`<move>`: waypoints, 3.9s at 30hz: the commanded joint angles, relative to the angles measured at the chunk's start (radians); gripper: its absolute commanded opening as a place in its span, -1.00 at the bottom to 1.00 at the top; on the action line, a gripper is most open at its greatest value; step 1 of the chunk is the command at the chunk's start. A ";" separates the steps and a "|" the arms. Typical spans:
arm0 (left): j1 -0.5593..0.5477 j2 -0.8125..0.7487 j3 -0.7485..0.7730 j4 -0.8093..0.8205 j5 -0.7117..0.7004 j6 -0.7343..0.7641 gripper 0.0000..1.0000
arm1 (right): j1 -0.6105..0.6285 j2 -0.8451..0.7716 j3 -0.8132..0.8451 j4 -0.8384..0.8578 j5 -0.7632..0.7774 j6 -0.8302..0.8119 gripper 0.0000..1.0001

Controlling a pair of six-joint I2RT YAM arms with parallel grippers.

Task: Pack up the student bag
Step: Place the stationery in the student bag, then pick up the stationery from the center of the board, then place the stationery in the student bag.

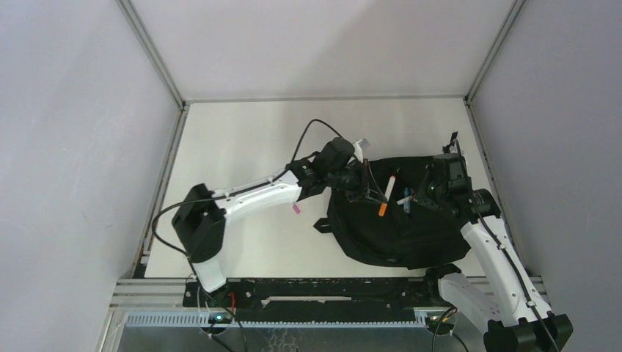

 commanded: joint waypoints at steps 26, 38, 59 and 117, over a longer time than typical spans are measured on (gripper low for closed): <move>-0.004 0.433 0.404 0.140 0.122 -0.198 0.41 | 0.000 -0.025 0.032 0.013 -0.002 0.000 -1.00; -0.014 0.074 0.110 0.004 0.082 0.115 0.00 | 0.002 -0.012 0.032 0.012 0.006 -0.004 -1.00; 0.289 -0.192 -0.301 -0.414 -0.656 0.238 0.62 | 0.019 -0.007 0.032 0.017 0.010 0.003 -1.00; -0.030 0.143 0.262 -0.153 0.128 0.109 -1.00 | 0.020 -0.028 0.027 -0.001 0.046 0.005 -1.00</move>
